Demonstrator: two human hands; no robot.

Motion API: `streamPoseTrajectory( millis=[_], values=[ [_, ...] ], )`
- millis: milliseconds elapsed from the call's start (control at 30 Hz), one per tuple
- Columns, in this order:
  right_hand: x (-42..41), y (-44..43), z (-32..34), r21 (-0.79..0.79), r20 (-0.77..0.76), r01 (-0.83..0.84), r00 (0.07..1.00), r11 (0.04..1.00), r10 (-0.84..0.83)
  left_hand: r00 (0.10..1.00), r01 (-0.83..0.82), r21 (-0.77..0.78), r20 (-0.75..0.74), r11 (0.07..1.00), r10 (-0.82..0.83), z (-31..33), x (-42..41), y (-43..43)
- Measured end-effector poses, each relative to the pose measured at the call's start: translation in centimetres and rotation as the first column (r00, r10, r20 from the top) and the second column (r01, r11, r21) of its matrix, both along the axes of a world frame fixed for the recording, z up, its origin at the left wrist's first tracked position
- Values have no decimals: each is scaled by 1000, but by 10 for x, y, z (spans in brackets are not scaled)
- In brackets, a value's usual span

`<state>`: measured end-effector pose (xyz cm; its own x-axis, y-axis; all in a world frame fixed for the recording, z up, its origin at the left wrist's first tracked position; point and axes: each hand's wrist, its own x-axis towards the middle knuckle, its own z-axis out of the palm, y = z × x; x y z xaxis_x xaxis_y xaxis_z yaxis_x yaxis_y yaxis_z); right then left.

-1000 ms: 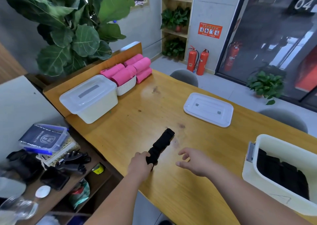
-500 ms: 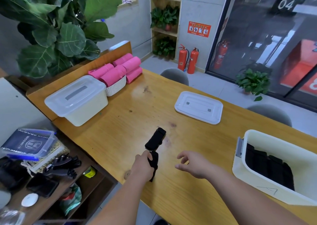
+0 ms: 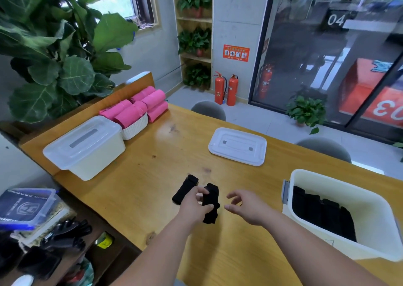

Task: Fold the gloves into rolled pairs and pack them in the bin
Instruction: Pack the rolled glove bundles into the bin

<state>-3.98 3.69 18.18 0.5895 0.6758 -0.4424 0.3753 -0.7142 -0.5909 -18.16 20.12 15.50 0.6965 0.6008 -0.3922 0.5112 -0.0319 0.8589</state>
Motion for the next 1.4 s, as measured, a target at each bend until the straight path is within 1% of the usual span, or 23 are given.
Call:
streamPoseTrajectory(
  millis=[133, 233, 333, 400, 500, 633, 767, 967, 1067, 1167, 1233, 1300, 1400],
  values=[
    [13, -16, 9, 117, -62, 147, 988, 982, -141, 995, 27, -67, 100, 997, -20, 23, 24, -16],
    [25, -34, 16, 198, -123, 268, 961, 943, -247, 985, 79, -108, 161, 991, -61, 38, 44, -31],
    [34, -54, 22, 271, -254, 411, 903, 871, -347, 967, 157, -114, 219, 981, -129, 51, 61, -49],
    [38, -68, 28, 310, -324, 486, 862, 817, -389, 957, 202, -104, 232, 974, -173, 58, 72, -62],
    [46, -89, 36, 359, -421, 565, 808, 743, -412, 940, 264, -149, 263, 953, -219, 64, 90, -80],
    [57, -117, 40, 401, -539, 655, 734, 640, -414, 917, 327, -126, 283, 936, -282, 71, 113, -108],
    [64, -145, 46, 434, -563, 714, 691, 549, -454, 888, 399, -120, 299, 909, -350, 75, 134, -132],
    [79, -189, 43, 435, -576, 771, 635, 465, -515, 830, 517, -101, 304, 850, -468, 77, 158, -162],
    [85, -214, 44, 432, -568, 795, 606, 425, -557, 801, 569, -81, 279, 819, -529, 78, 164, -172],
    [93, -241, 43, 403, -522, 819, 572, 407, -633, 787, 593, -39, 238, 804, -569, 72, 168, -176],
    [101, -258, 40, 365, -414, 825, 558, 431, -719, 788, 594, -29, 221, 804, -574, 67, 170, -175],
    [111, -275, 33, 293, -198, 815, 563, 499, -803, 791, 593, -26, 206, 805, -576, 62, 170, -173],
    [124, -291, 28, 161, 168, 780, 582, 604, -796, 791, 594, -26, 202, 804, -577, 57, 171, -171]
  ],
)
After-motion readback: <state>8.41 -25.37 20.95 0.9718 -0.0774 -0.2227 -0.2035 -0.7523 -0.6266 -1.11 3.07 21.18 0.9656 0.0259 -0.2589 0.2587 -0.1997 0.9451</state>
